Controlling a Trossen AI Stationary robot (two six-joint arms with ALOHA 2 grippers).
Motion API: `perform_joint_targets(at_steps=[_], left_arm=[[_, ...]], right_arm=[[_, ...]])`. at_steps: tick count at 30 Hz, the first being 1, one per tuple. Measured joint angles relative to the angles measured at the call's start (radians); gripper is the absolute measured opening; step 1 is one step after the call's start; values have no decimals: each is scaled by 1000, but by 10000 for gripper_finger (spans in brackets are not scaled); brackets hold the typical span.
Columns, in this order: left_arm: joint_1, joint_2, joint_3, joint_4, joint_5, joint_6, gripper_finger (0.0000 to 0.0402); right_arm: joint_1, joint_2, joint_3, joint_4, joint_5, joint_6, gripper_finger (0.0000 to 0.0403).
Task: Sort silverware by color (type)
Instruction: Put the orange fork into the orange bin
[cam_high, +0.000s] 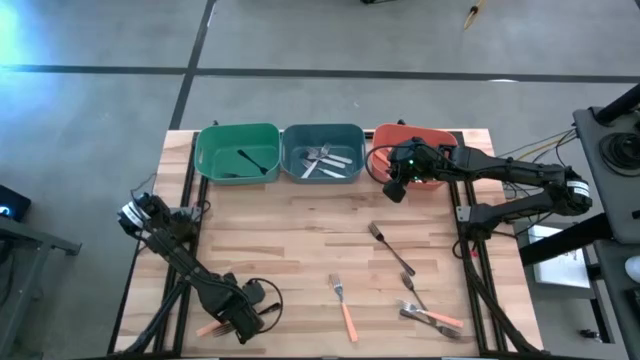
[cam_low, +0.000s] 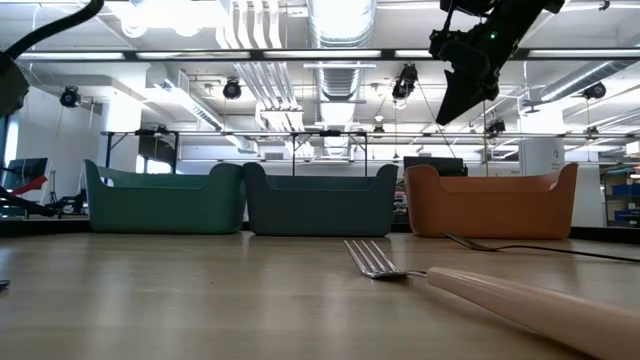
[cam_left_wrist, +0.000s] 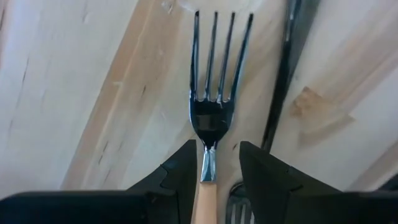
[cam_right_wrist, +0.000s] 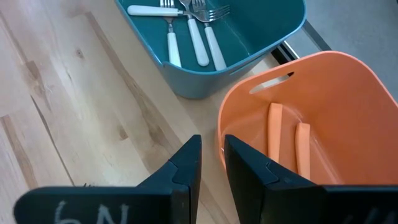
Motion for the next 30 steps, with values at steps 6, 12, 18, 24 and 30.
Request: perform_joint_targets(at_steps=[6, 12, 18, 24, 30], left_arm=[[0, 29, -3, -2, 17, -64, 105], [13, 42, -1, -4, 31, -79, 86], [31, 44, -3, -12, 30, -69, 8], [75, 43, -4, -13, 42, -10, 2], [176, 32, -6, -38, 5, 101, 1]], right_arm=[[0, 0, 0, 0, 0, 0, 61], [0, 0, 0, 0, 0, 0, 61], [0, 0, 0, 0, 0, 0, 61], [0, 0, 0, 0, 0, 0, 61], [0, 0, 0, 0, 0, 0, 61]])
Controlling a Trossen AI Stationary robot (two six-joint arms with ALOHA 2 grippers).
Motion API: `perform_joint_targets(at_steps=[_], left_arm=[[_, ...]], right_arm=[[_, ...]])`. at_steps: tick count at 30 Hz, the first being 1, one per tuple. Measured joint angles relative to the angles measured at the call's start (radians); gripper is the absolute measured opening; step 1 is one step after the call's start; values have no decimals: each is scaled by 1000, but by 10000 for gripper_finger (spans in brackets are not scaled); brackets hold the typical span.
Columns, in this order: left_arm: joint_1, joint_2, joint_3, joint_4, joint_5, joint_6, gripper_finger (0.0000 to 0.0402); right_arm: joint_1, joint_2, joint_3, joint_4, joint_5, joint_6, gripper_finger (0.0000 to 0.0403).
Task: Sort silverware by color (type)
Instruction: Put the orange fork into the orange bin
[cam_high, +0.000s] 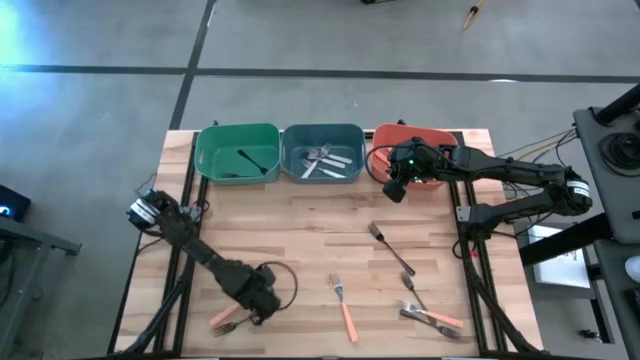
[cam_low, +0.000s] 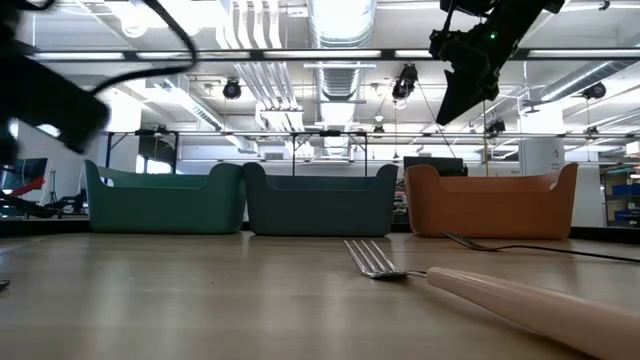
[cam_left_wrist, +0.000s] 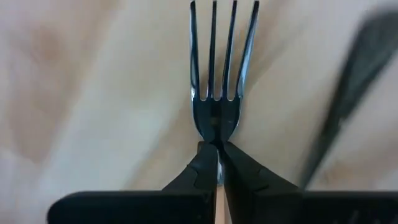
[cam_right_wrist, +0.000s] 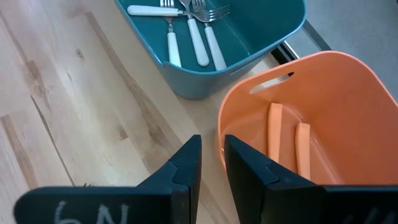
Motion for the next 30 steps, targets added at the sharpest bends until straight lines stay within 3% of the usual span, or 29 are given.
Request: perform_joint_targets(at_steps=[5, 9, 19, 25, 30], left_arm=[[114, -2, 2, -14, -46, 91, 1], [224, -1, 28, -1, -143, 163, 0], [452, -1, 216, 175, -246, 404, 1], [479, 0, 320, 139, -237, 450, 1], [432, 0, 326, 70, -169, 341, 0]], right_arm=[[0, 0, 0, 0, 0, 0, 61], [0, 0, 0, 0, 0, 0, 61], [0, 0, 0, 0, 0, 0, 61], [0, 0, 0, 0, 0, 0, 61], [0, 0, 0, 0, 0, 0, 61]])
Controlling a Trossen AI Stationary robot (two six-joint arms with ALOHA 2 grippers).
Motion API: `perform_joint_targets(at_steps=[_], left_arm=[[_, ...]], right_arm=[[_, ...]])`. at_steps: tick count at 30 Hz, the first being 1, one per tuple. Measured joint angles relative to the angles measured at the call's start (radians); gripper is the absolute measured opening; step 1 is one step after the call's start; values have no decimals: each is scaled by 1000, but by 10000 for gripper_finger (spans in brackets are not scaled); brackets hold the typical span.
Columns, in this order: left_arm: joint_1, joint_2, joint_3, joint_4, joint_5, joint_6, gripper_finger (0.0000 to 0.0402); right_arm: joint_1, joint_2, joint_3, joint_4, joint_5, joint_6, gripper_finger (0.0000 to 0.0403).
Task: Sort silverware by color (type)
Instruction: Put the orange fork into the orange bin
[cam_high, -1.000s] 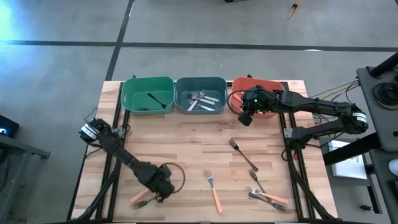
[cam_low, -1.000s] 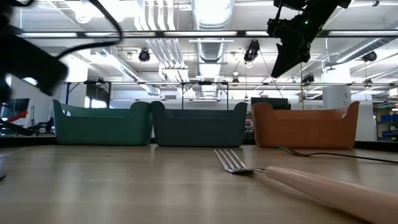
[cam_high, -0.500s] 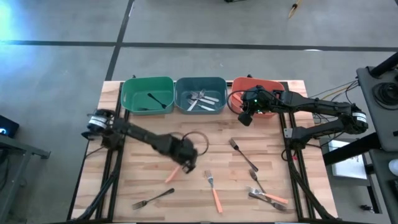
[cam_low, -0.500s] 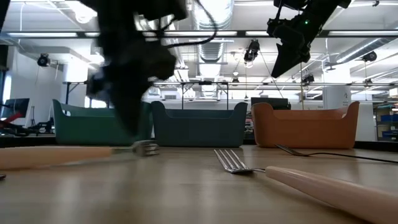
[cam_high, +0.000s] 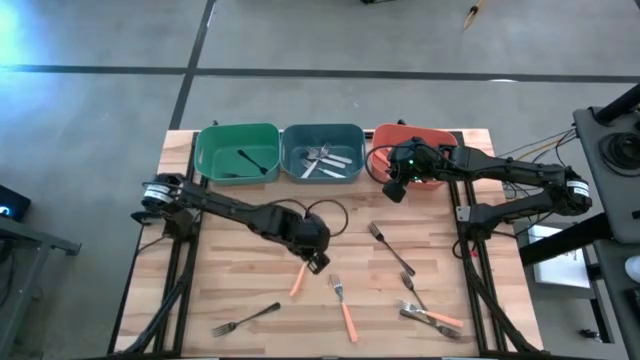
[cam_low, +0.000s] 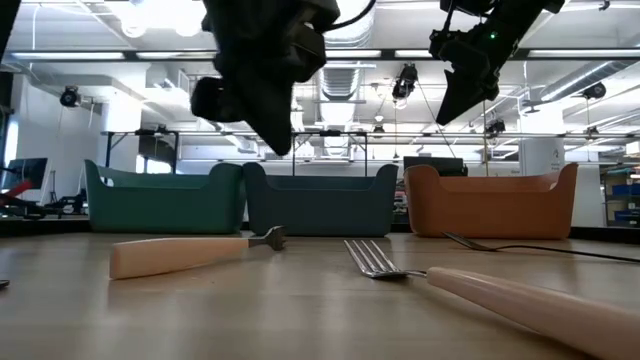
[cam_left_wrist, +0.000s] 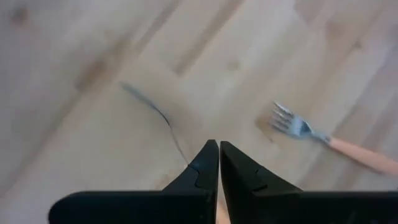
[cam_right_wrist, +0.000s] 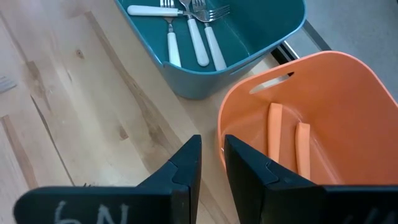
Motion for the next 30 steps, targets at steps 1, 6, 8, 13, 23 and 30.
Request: perform_joint_targets(at_steps=[1, 6, 8, 13, 23, 30], left_arm=[[-11, 0, -5, 1, 6, -23, 0], [-50, 2, -3, 5, 15, -126, 0], [-61, 6, 10, 12, 35, -149, 2], [-88, 53, 44, 10, 77, -170, 33], [-90, 256, 301, -179, 103, -223, 105], [-108, 475, 671, -700, 89, -274, 107]], right_arm=[[0, 0, 0, 0, 0, 0, 61], [0, 0, 0, 0, 0, 0, 61], [0, 0, 0, 0, 0, 0, 61], [0, 0, 0, 0, 0, 0, 61], [0, 0, 0, 0, 0, 0, 61], [0, 0, 0, 0, 0, 0, 61]])
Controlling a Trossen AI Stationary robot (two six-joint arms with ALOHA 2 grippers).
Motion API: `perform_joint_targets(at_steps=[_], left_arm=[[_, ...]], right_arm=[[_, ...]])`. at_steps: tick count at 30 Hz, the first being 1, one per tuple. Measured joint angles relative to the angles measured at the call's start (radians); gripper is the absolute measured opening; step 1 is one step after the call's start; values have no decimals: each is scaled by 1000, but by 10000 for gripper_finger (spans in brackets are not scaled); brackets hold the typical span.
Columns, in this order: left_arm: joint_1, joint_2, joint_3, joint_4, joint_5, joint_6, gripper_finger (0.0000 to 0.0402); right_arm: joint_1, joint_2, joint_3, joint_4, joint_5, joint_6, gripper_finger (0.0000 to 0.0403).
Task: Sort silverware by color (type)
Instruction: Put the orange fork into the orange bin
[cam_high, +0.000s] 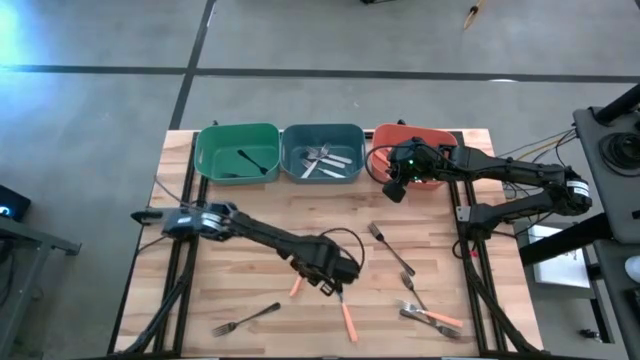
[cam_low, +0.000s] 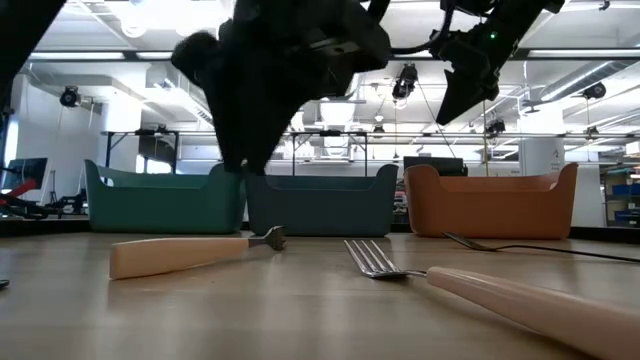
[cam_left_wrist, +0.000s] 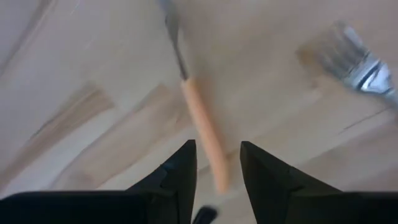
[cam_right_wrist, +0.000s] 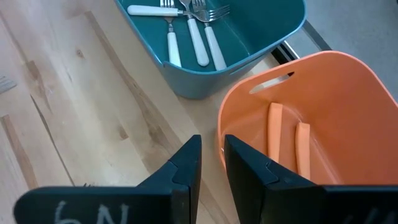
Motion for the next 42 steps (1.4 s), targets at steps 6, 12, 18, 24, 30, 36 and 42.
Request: perform_joint_targets(at_steps=[6, 12, 18, 24, 30, 36, 42], left_arm=[[-30, 116, 137, -113, 15, 31, 107], [-41, 148, 123, -116, 57, 1, 107], [-41, 146, 115, -119, 57, -18, 107], [-43, 145, 60, -113, 69, -28, 107], [-43, 143, 30, -50, 107, -17, 107], [-42, 140, -27, 46, 133, -28, 107], [-39, 107, -101, 138, 139, -81, 92]], right_arm=[[0, 0, 0, 0, 0, 0, 61], [0, 0, 0, 0, 0, 0, 61], [0, 0, 0, 0, 0, 0, 61], [0, 0, 0, 0, 0, 0, 61], [0, 0, 0, 0, 0, 0, 61], [0, 0, 0, 0, 0, 0, 61], [0, 0, 0, 0, 0, 0, 61]])
